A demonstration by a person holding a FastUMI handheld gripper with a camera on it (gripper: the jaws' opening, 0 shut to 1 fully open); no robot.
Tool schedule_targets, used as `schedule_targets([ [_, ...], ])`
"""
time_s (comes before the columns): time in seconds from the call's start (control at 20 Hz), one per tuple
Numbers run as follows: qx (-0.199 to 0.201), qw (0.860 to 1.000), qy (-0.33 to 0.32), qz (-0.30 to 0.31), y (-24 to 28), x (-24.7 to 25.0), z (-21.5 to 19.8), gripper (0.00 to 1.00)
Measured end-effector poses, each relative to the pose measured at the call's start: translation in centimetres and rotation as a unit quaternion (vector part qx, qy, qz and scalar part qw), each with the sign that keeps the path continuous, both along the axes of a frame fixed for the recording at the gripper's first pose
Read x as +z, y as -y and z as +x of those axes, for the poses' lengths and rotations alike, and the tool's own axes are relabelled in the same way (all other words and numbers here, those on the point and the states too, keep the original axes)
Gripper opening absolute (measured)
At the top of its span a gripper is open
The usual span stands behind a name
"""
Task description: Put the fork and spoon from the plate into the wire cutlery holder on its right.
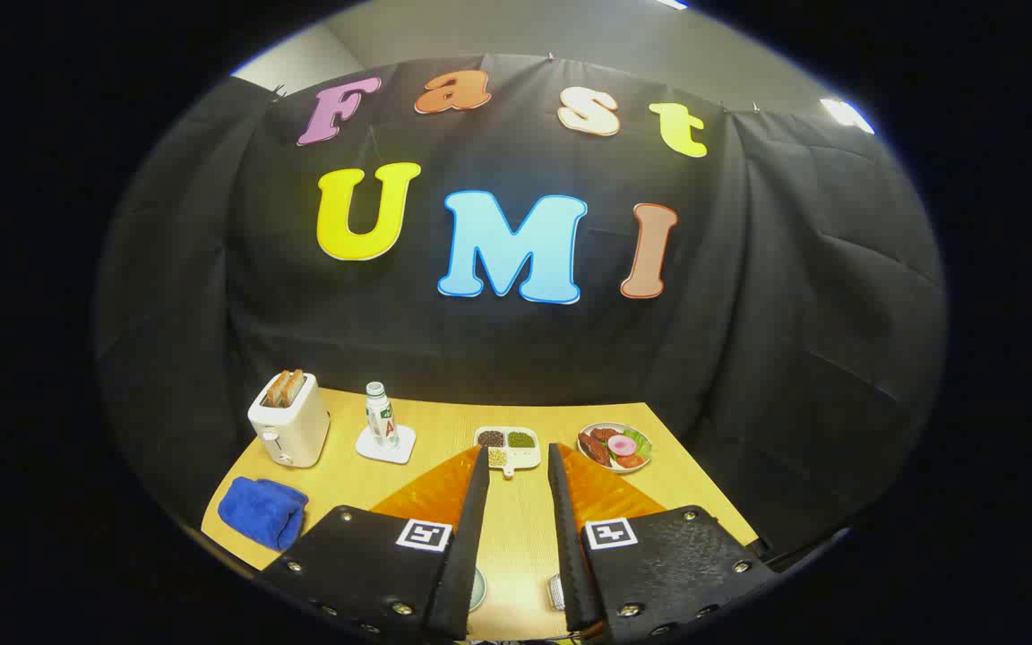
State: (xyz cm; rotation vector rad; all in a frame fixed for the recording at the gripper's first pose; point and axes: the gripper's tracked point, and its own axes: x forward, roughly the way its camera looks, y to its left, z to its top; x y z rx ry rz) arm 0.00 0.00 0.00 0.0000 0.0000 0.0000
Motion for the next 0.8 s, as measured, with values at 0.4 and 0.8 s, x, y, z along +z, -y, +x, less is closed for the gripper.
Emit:
schedule_targets([
  [0.4, 0.016, 1.000, -0.006, -0.020, -1.6, -0.2, 0.9, 0.40],
  [0.8, 0.042, 0.998, -0.053, -0.021, -3.7, -3.6, 2.4, 0.40],
])
